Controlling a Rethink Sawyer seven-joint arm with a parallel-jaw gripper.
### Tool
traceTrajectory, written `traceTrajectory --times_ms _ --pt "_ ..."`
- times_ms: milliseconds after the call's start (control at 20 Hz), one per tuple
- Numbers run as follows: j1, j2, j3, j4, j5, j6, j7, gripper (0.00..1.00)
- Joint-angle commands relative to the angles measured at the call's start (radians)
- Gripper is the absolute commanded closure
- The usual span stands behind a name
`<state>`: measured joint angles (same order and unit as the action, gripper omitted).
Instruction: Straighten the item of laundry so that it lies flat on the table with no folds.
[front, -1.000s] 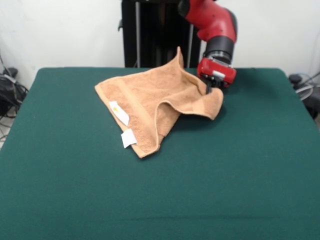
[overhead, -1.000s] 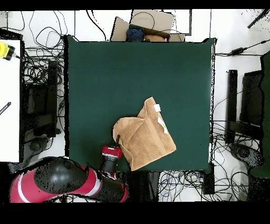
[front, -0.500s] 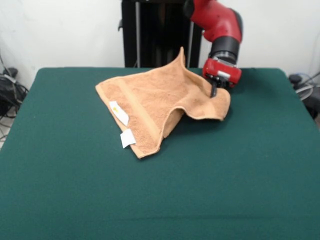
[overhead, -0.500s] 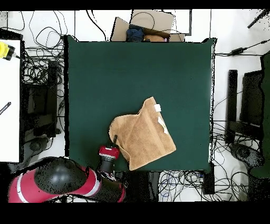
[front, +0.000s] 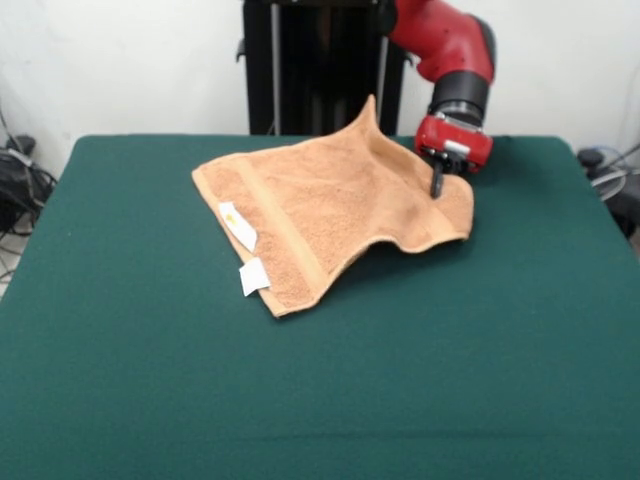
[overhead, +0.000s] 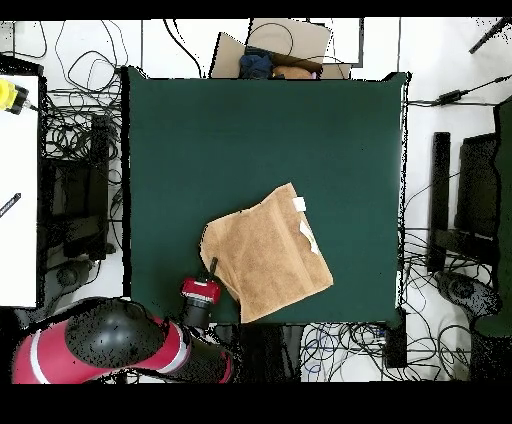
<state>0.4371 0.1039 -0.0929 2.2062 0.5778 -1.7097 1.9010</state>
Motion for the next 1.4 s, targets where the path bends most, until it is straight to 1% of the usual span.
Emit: traceTrajectory --times_ms 50,650,1400 --pt "-0.004 0.213 0.167 0.316 0.029 0.281 0.33 1.0" --pt "-0.004 0.192 0.208 0.341 0.093 0.28 0.332 1.0" --pt "-0.006 0.179 0.239 0.357 0.138 0.277 0.352 1.0"
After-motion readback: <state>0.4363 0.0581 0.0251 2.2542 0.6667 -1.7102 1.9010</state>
